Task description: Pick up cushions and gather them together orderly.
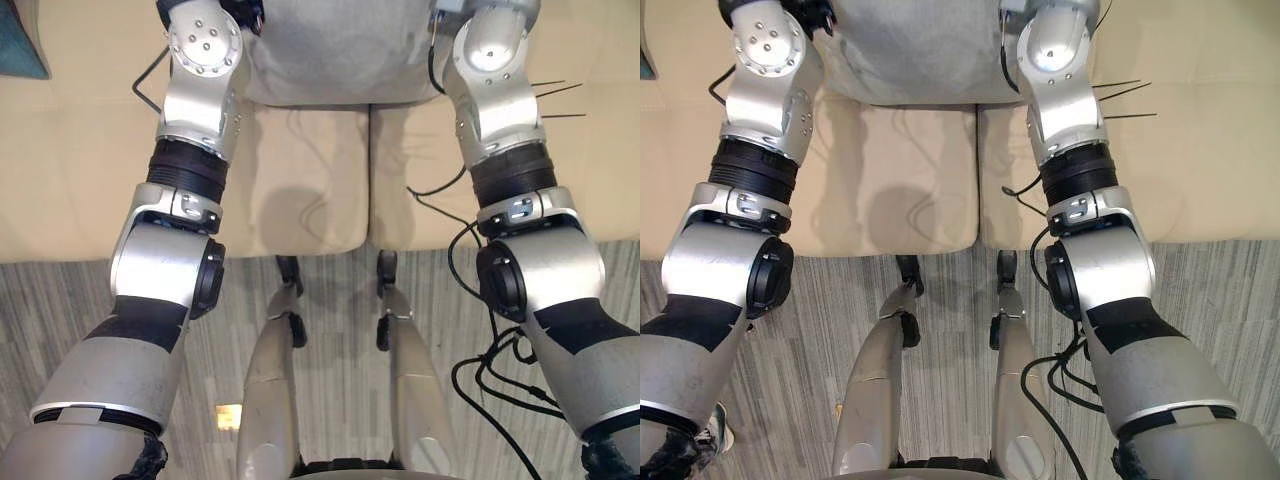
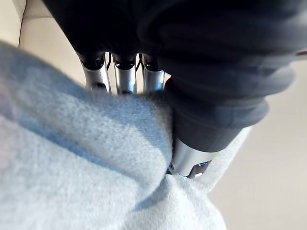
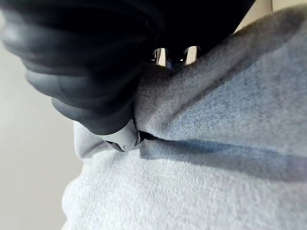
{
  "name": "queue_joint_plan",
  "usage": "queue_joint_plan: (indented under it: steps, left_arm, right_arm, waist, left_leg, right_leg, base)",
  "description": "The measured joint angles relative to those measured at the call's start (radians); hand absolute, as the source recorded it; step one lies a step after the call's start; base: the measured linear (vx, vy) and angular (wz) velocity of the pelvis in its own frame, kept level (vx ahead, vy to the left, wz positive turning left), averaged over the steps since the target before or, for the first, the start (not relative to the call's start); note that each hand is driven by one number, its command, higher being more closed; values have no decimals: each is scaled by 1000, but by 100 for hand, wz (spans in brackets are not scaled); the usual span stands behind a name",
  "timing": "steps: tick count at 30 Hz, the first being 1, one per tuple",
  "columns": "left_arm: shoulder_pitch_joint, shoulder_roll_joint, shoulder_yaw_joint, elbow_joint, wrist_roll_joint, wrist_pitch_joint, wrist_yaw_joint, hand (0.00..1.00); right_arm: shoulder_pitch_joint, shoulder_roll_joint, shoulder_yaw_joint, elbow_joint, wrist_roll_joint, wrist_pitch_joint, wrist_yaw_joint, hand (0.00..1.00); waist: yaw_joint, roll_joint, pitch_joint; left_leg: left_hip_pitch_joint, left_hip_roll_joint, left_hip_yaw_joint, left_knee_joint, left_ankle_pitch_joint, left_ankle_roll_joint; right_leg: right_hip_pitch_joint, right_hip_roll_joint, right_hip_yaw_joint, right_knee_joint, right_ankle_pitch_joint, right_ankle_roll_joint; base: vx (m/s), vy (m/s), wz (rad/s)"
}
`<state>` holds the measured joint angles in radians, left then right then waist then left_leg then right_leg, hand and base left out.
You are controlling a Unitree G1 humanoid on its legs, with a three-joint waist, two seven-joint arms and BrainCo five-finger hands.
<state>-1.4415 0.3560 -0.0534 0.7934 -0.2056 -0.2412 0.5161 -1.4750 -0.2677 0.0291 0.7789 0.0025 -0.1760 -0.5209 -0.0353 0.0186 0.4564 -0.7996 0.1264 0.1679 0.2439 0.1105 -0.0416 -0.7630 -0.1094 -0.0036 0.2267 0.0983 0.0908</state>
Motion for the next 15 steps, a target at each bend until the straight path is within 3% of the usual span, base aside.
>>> queue_joint_plan:
  steps: [5, 12, 15]
  left_arm:
    - [0, 33, 21, -7, -24, -4, -17, 0]
    - [73, 241, 33, -153, -98, -5, -59, 0]
    - [181, 255, 79, -218, -116, -9, -81, 0]
  right_arm:
    - [1, -52, -1, -25, 50, -6, 5, 0]
    - [113, -242, -57, -259, 211, -19, 55, 0]
    - [236, -294, -92, -363, 273, -47, 90, 0]
  waist:
    - [0, 0, 0]
    - [10, 0, 0]
    - [22, 0, 0]
  left_leg:
    - [-24, 4, 1, 8, 0, 0]
    - [-12, 18, 5, 29, -1, -1]
    - [32, 23, 13, 34, -12, -8]
  right_leg:
    - [-24, 2, -3, 8, 0, 0]
    - [-23, 3, -17, 54, -8, -11]
    - [25, 3, -22, 56, -29, -18]
  base:
    - [0, 0, 0]
    - [-4, -13, 0]
    - [-13, -44, 1]
